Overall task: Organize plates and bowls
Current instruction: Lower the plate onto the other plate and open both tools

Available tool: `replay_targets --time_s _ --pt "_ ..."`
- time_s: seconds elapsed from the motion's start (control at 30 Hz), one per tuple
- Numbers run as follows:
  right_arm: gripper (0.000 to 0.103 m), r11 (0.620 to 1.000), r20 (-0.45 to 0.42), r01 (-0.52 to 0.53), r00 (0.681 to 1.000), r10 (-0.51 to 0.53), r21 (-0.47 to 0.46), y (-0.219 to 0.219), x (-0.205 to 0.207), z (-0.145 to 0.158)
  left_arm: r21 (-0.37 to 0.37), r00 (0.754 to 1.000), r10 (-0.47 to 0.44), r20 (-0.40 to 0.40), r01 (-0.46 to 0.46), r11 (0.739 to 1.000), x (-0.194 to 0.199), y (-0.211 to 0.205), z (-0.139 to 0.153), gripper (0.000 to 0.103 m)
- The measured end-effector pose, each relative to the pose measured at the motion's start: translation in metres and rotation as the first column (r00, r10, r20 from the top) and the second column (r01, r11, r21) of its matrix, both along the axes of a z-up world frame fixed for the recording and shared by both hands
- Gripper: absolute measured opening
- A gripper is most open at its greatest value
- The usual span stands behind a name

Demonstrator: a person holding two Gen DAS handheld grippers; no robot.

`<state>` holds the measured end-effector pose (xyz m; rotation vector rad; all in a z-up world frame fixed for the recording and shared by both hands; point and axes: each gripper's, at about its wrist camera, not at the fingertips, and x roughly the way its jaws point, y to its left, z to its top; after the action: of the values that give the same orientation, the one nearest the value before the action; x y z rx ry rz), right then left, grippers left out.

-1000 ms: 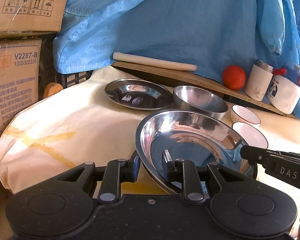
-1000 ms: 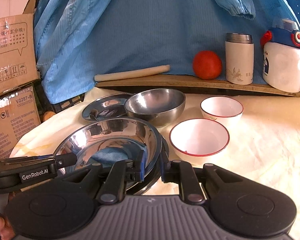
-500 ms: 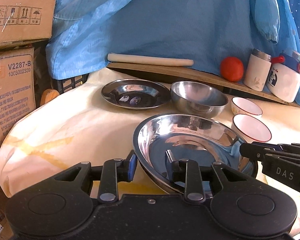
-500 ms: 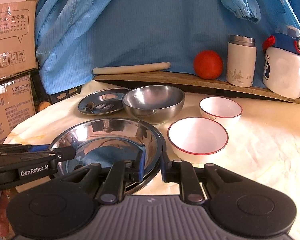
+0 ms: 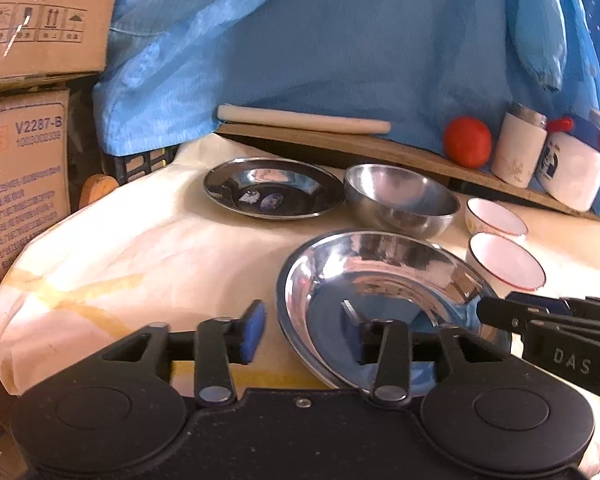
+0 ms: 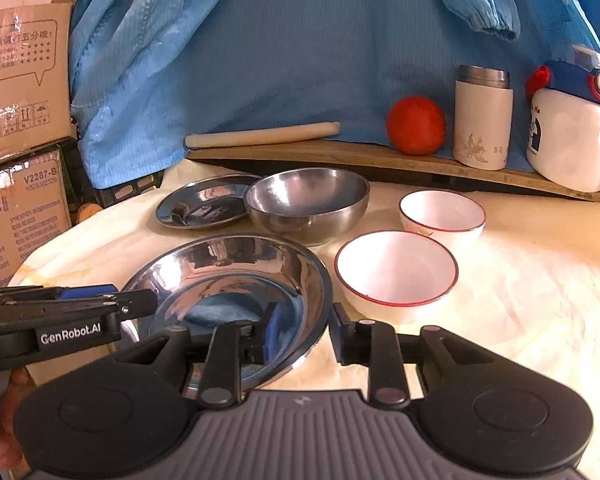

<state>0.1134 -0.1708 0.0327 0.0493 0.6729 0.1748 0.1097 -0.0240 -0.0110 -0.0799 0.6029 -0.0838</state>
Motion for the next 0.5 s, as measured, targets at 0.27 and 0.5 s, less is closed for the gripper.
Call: replay_targets --time_s 0.27,0.5 --pt "0.068 1.000 0.042 -0.003 0.999 0.002 0.022 -0.001 0.001 0.010 -0.075 0.988 0.139 0.063 -0.134 0.988 0.007 0.028 0.009 0.093" --pt "0.091 0.998 0.090 -0.041 0.995 0.036 0.049 0.002 0.008 0.016 -0.141 0.977 0.204 0.059 -0.194 0.971 0.032 0.056 0.015 0.102"
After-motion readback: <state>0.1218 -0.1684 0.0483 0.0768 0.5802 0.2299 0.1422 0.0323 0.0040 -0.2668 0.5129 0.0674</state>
